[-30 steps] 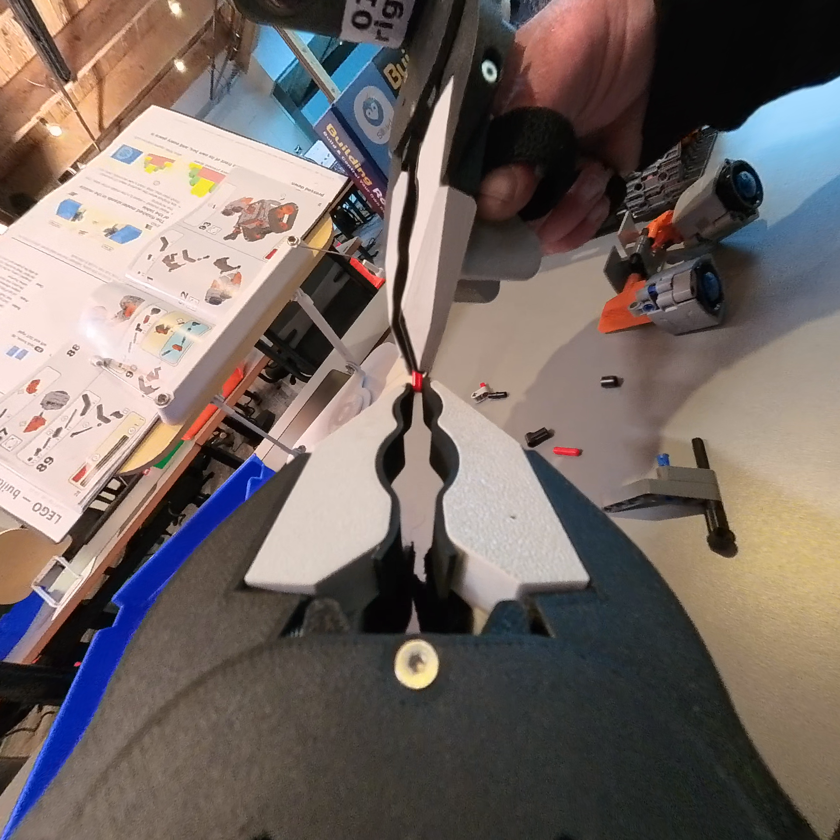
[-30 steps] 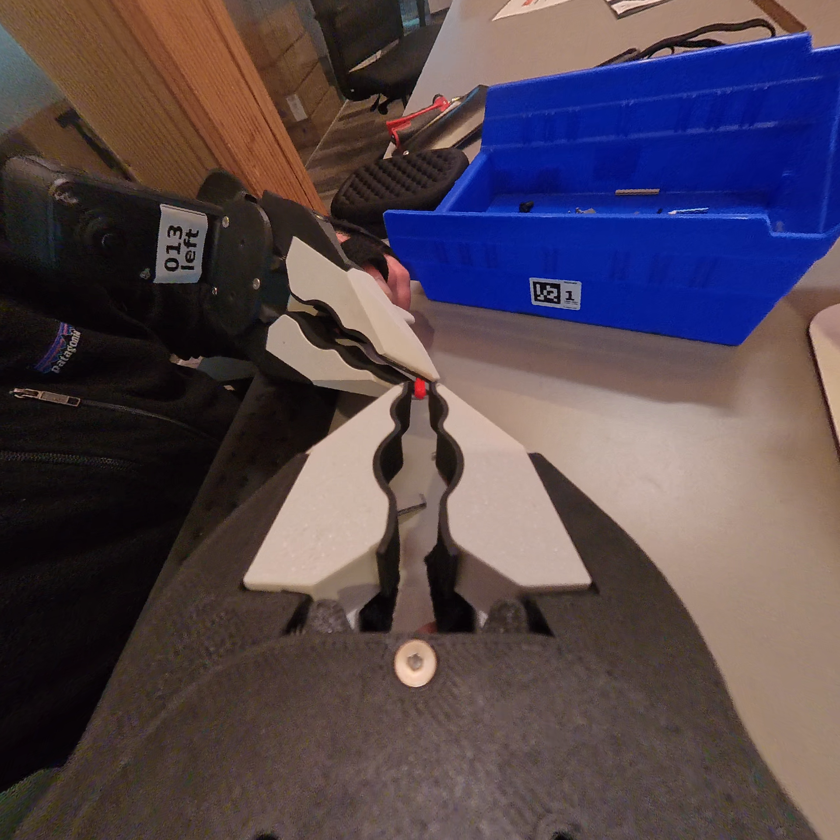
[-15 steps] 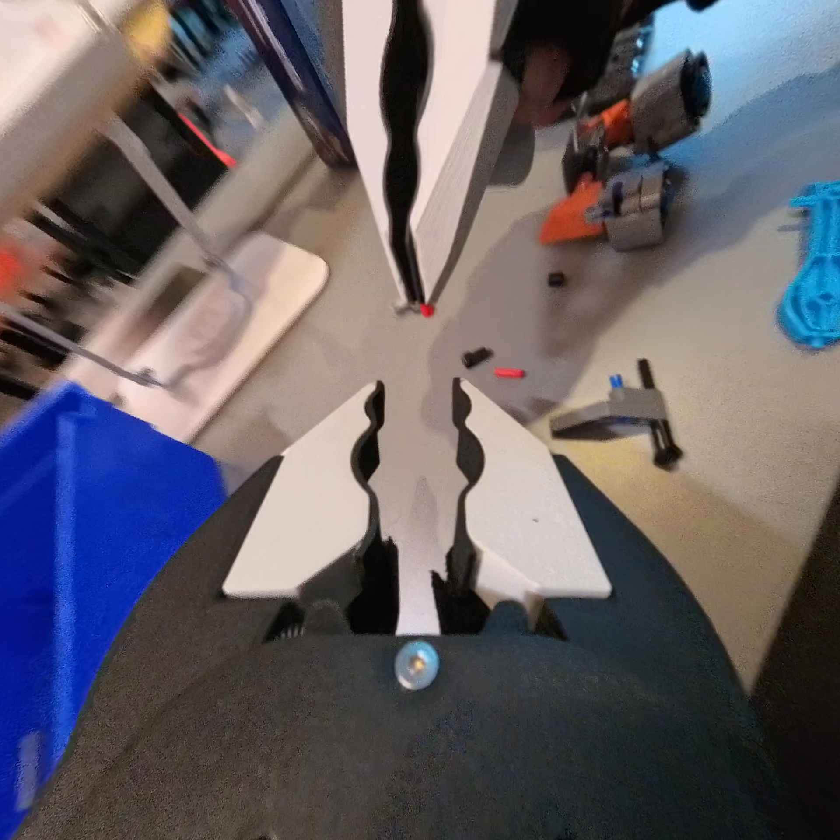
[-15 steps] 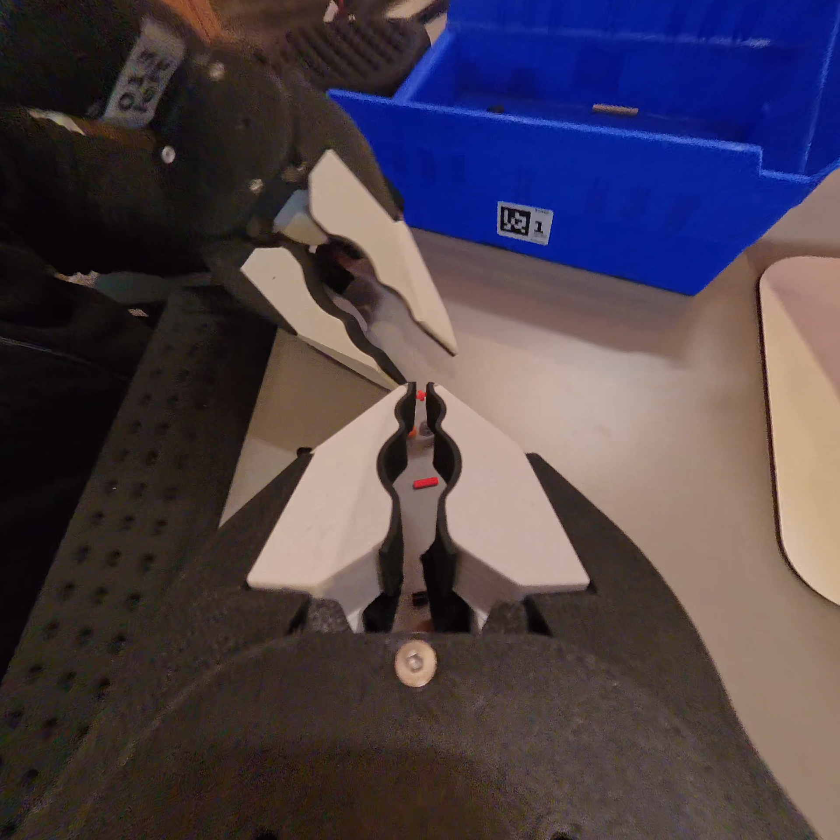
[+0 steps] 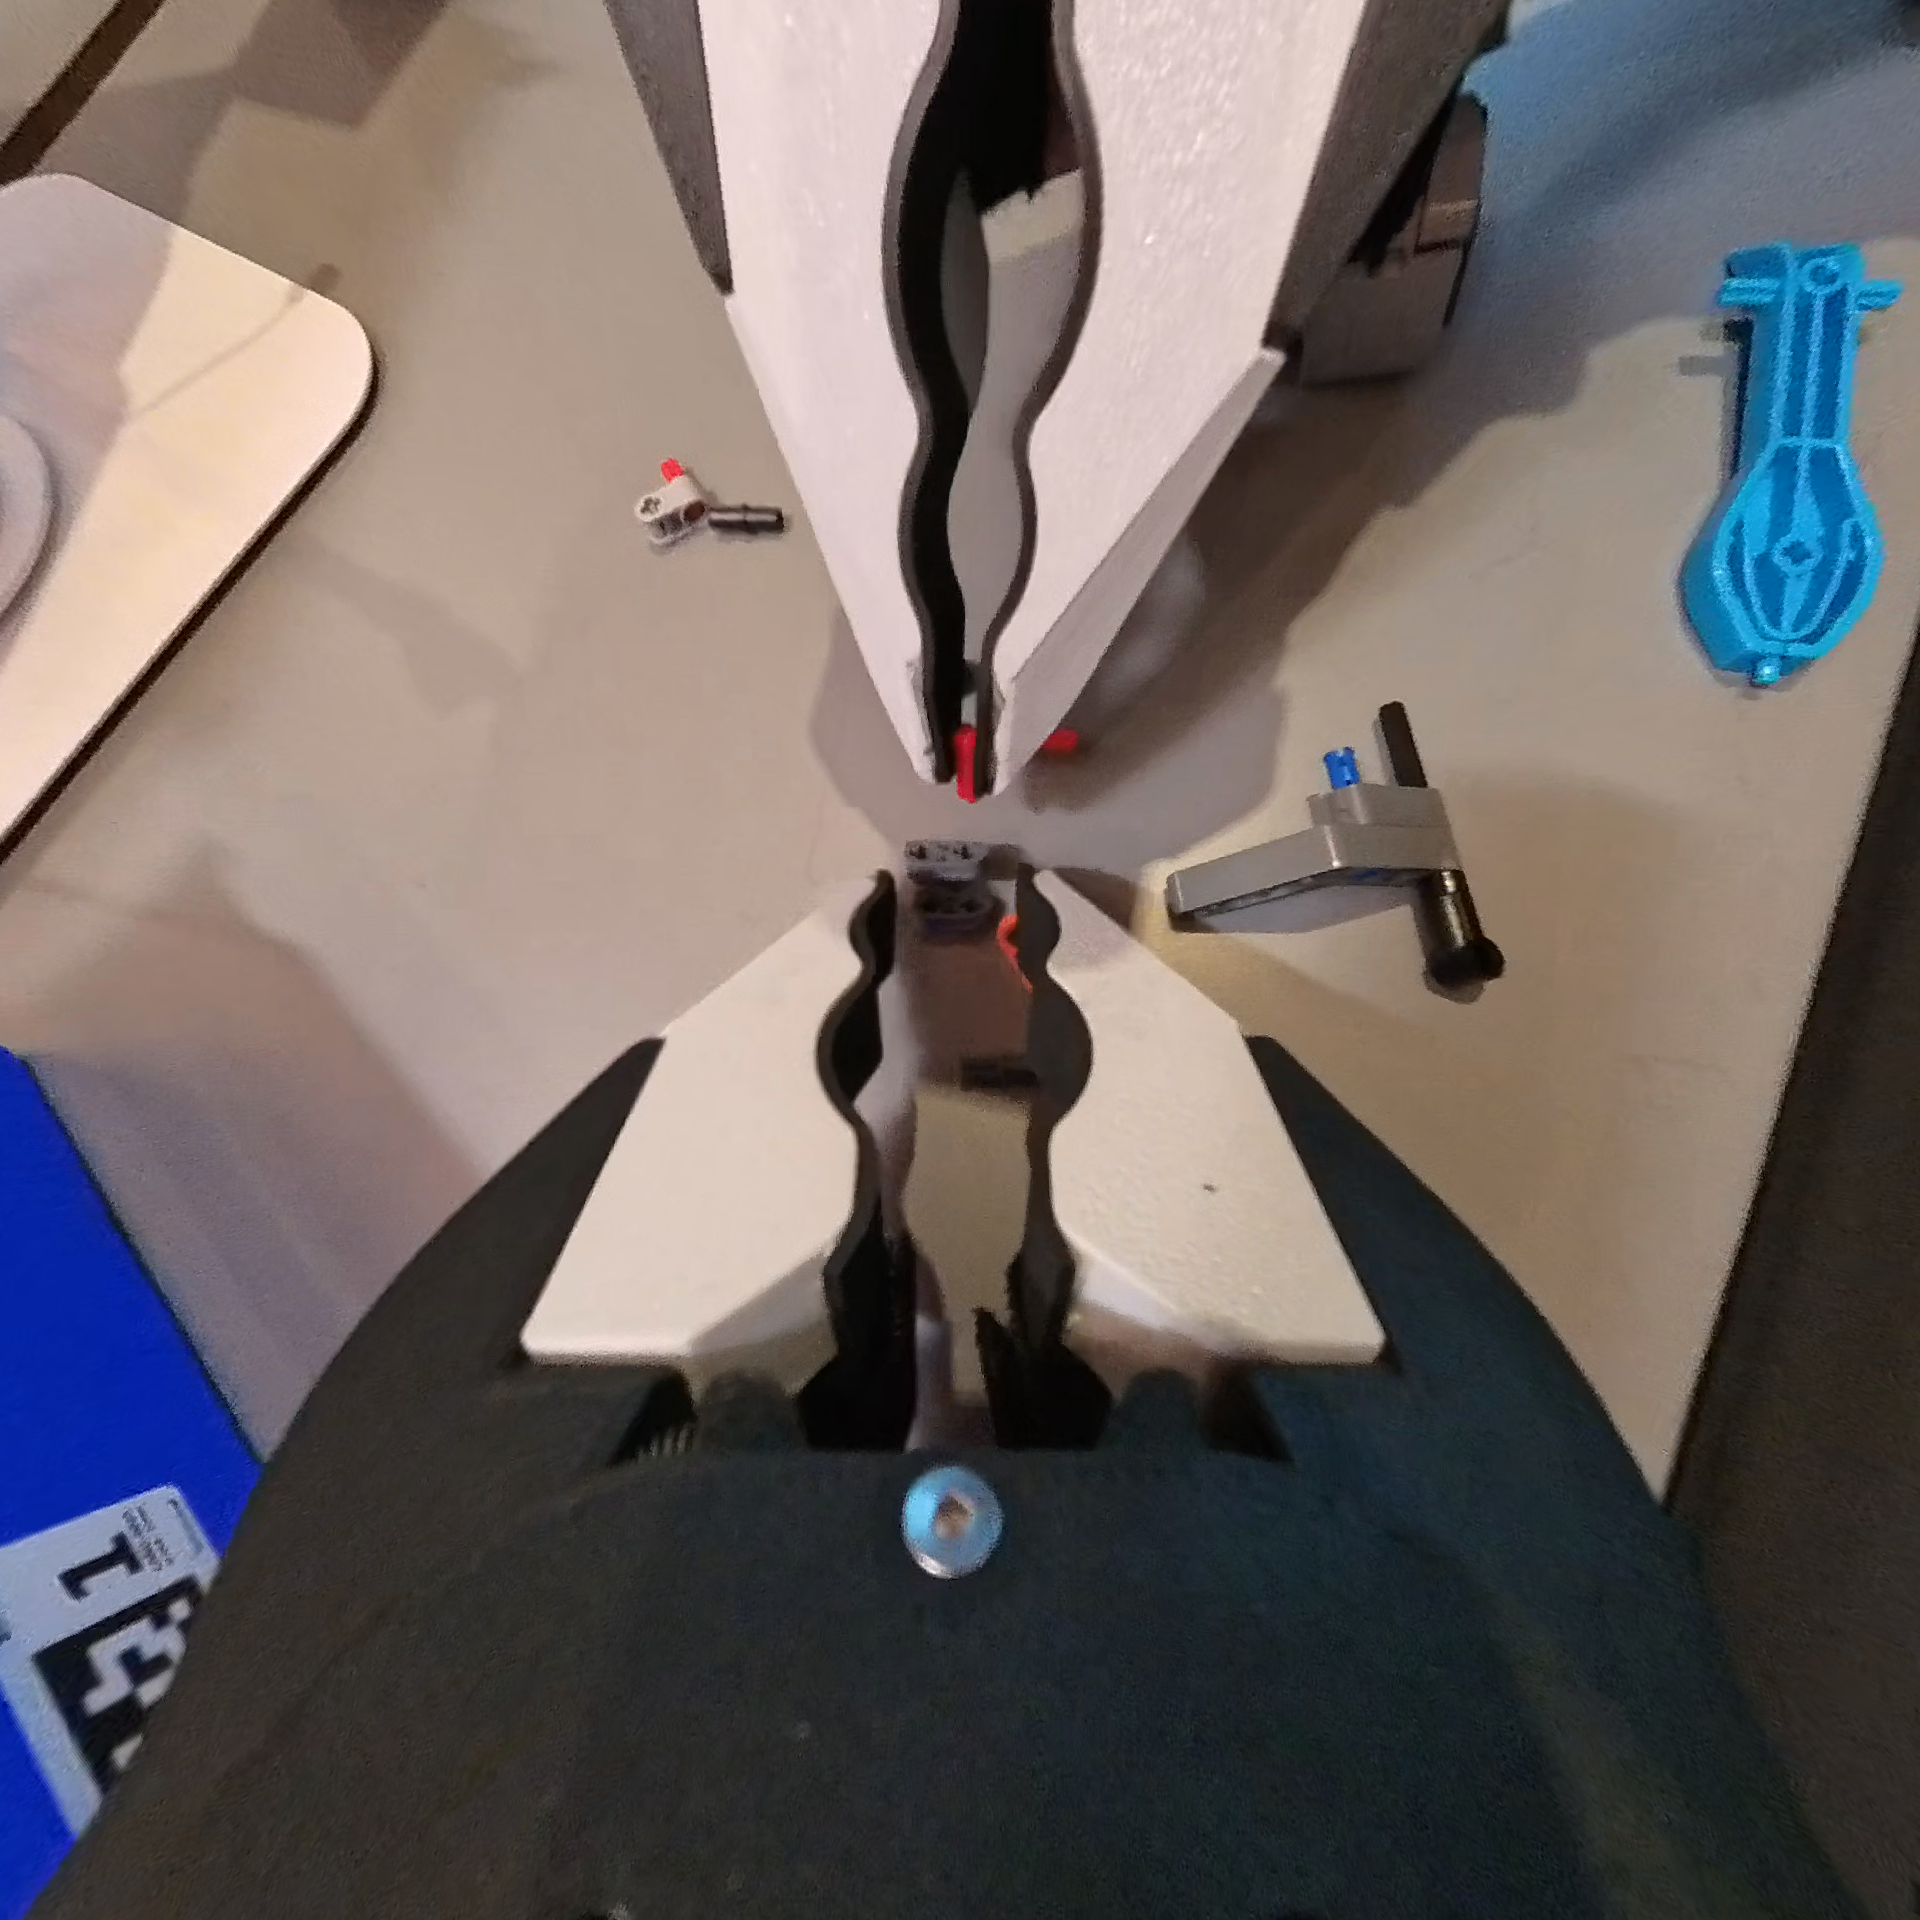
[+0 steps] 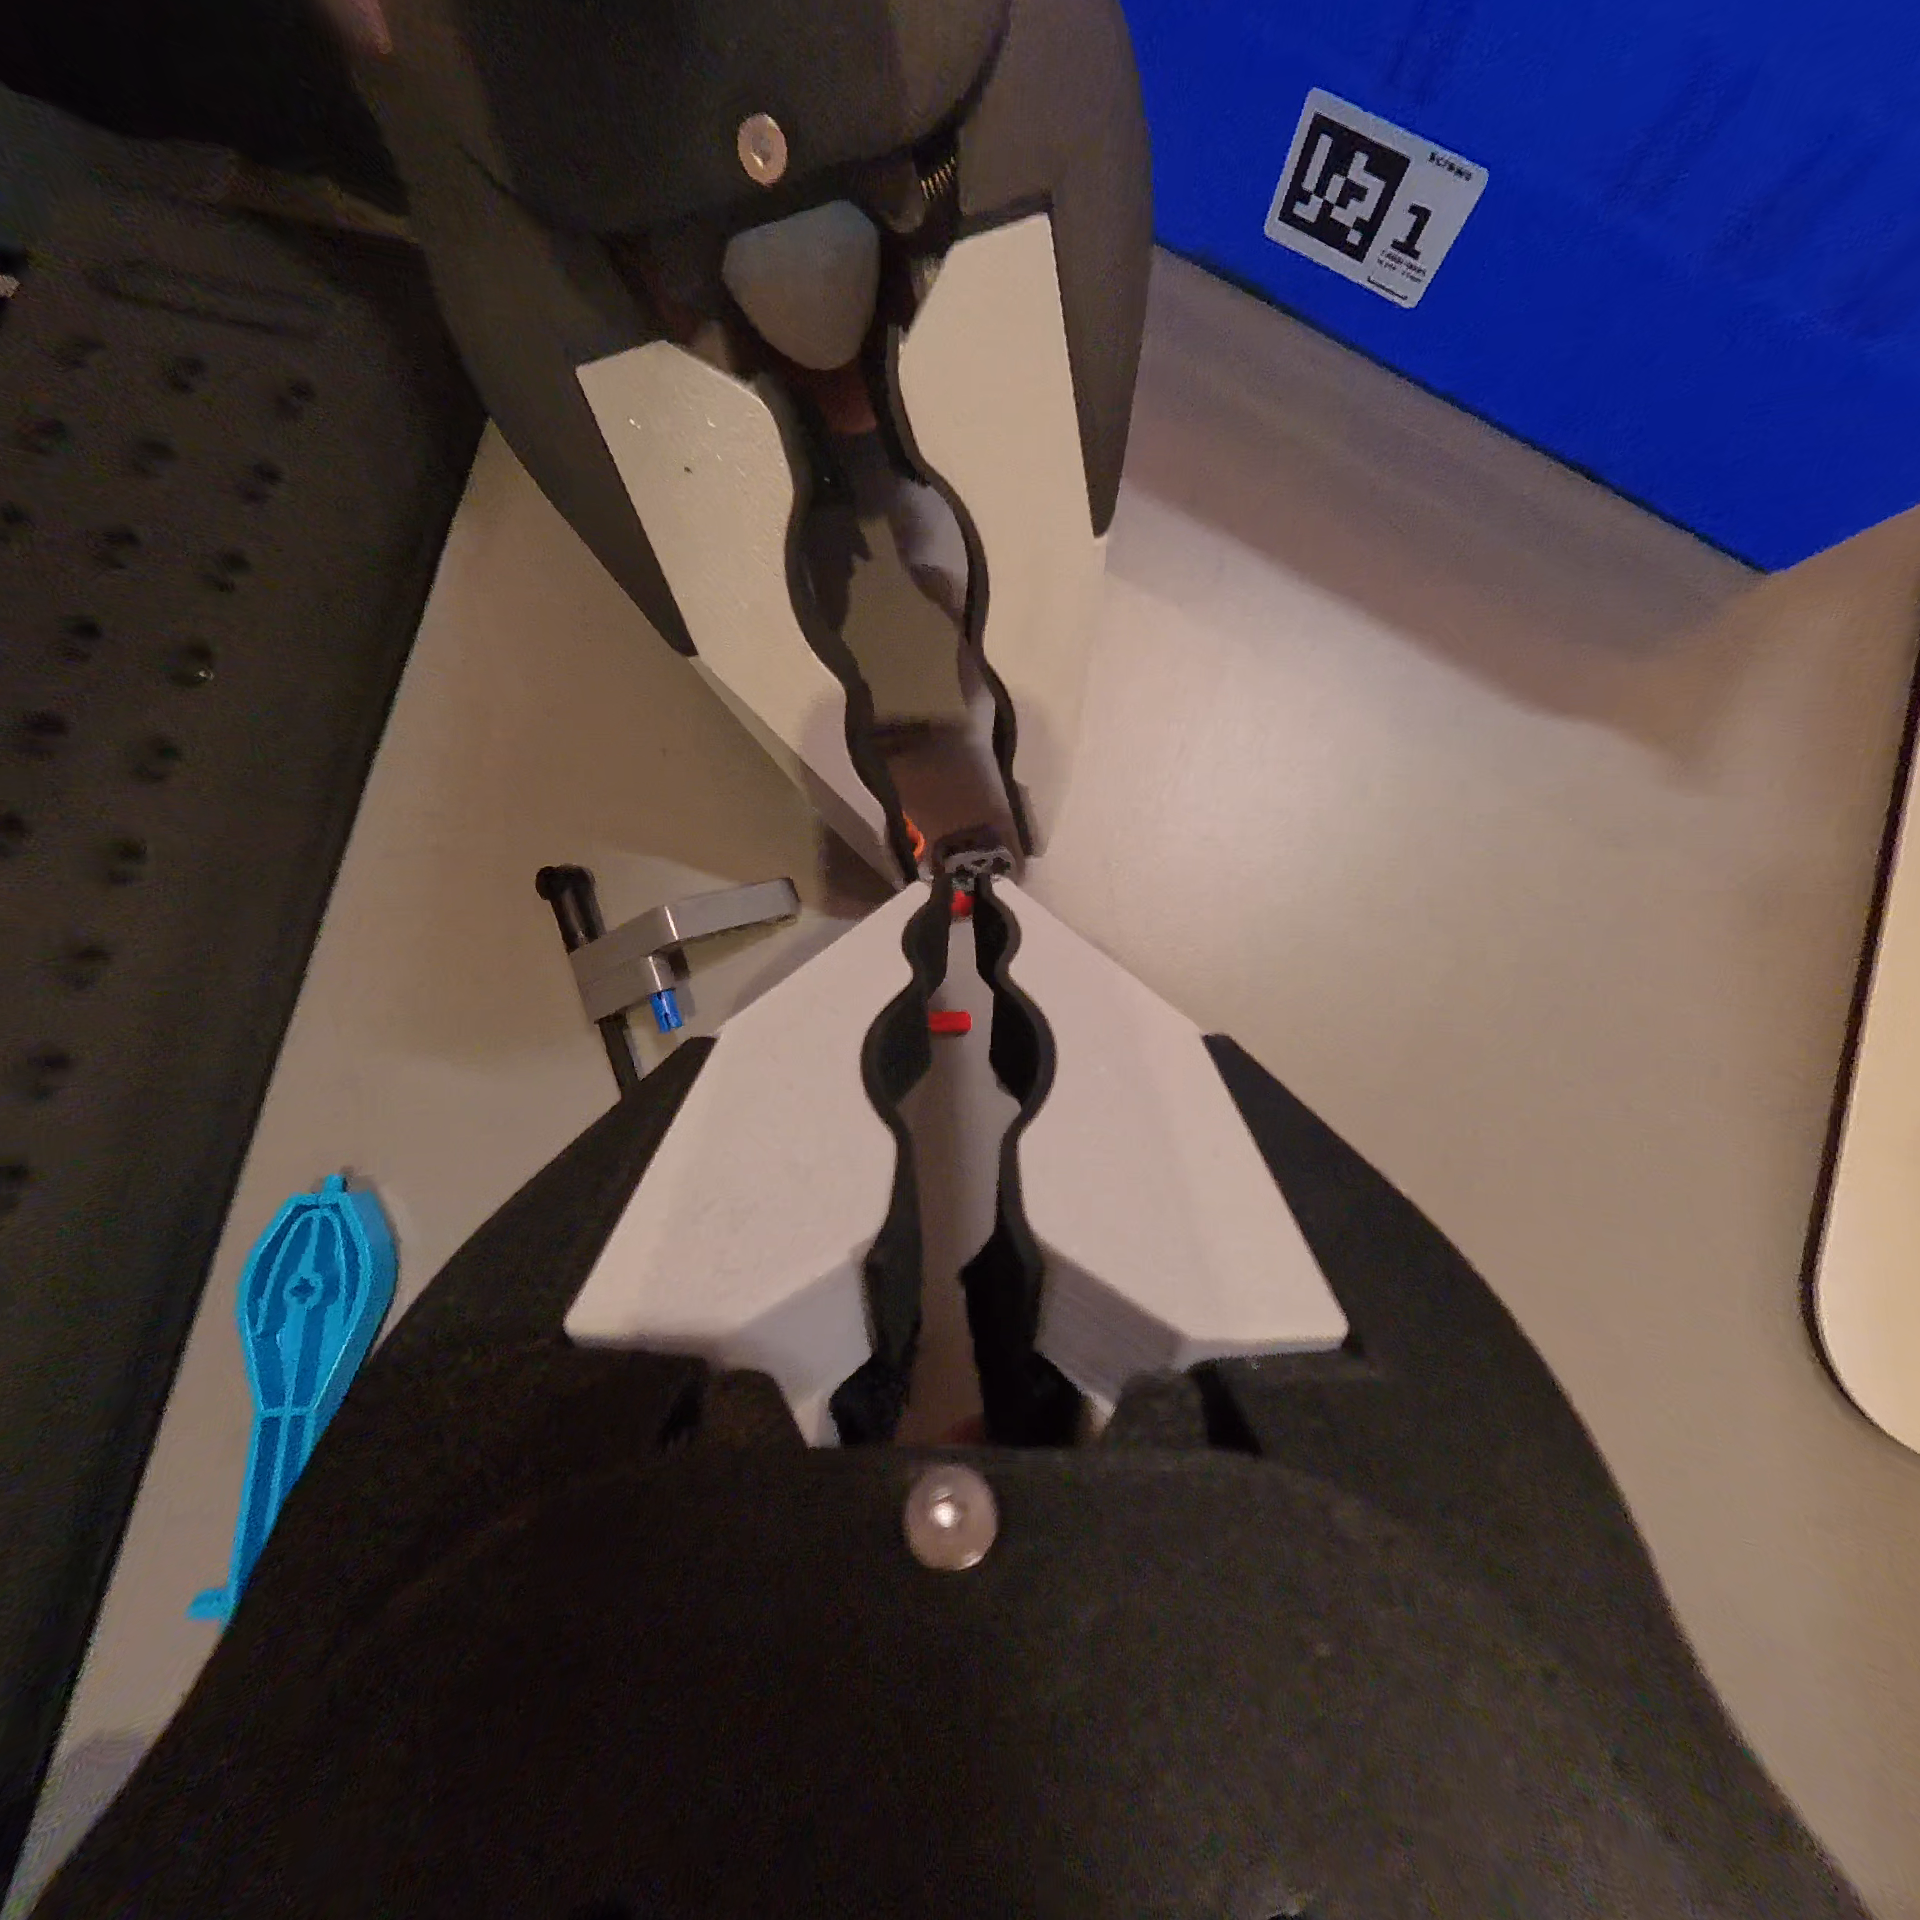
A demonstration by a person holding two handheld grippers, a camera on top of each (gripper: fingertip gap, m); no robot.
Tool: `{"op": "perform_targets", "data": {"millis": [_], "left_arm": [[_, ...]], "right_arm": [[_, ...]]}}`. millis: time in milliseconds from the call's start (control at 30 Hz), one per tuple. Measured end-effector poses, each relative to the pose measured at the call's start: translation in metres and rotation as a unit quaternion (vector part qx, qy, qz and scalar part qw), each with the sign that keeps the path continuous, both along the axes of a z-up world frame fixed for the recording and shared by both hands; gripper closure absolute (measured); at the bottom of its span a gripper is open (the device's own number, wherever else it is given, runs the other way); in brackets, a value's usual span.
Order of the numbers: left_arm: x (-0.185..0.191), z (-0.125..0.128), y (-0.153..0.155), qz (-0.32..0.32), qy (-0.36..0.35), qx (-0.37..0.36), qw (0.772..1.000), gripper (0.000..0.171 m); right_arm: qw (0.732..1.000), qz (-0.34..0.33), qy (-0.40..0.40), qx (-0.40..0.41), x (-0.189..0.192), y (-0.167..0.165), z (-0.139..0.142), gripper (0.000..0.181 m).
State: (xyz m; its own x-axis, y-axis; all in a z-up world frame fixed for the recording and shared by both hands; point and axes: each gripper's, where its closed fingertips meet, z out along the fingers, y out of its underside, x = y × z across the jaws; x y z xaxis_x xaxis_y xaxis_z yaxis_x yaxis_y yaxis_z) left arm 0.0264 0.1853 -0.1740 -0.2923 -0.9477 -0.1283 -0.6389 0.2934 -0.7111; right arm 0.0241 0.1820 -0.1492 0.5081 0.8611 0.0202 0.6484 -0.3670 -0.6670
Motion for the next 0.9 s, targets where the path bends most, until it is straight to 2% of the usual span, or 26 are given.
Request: {"op": "perform_targets", "data": {"millis": [67,900], "left_arm": [[0.0004,-0.0021,0.001,0.001,0.001,0.007,1.0,0.158],[0.0038,-0.0022,-0.0005,0.005,-0.014,0.02,1.0,0.159]], "right_arm": [[1.0,0.003,-0.005,0.003,-0.0007,-0.0004,-0.001,0.18],[0.996,0.047,-0.044,0.066,-0.0008,0.0008,-0.0091,0.18]]}}
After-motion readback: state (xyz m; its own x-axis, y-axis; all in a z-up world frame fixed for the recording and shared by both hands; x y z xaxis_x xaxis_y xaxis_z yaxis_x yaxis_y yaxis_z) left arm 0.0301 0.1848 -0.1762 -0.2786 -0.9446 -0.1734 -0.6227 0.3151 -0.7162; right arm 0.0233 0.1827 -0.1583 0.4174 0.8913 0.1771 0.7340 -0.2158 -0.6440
